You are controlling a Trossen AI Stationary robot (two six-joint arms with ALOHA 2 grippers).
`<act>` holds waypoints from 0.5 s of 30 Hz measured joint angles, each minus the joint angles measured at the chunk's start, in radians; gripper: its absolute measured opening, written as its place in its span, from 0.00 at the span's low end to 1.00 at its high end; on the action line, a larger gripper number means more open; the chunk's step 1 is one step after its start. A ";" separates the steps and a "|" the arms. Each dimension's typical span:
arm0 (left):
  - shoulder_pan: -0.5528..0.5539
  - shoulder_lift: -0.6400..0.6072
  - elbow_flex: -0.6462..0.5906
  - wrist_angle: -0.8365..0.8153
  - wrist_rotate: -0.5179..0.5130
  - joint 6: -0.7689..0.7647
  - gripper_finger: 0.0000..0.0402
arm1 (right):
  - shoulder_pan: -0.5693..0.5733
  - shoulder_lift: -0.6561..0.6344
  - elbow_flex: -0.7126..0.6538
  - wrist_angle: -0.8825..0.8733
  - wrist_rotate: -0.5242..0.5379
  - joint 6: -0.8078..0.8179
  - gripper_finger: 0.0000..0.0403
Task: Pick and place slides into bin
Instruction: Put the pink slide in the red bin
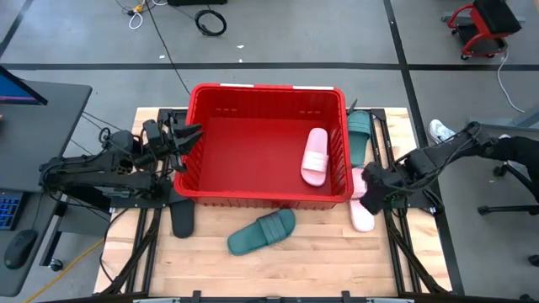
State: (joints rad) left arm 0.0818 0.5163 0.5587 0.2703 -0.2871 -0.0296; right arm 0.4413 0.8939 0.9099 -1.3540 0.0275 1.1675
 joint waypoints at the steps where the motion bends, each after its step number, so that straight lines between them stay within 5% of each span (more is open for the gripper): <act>1: 0.000 0.000 0.000 0.000 0.000 0.000 0.28 | 0.015 0.009 0.000 0.001 0.006 -0.089 0.58; 7: -0.023 0.001 0.000 0.000 0.001 0.063 0.30 | 0.081 0.097 -0.001 0.083 0.023 -0.526 0.57; 15: -0.060 0.007 0.000 0.001 -0.057 0.182 0.30 | 0.282 0.261 -0.001 0.113 0.221 -0.290 0.54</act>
State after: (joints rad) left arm 0.0222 0.5236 0.5587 0.2716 -0.3438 0.1526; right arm 0.7231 1.1546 0.9092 -1.2410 0.2484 0.8770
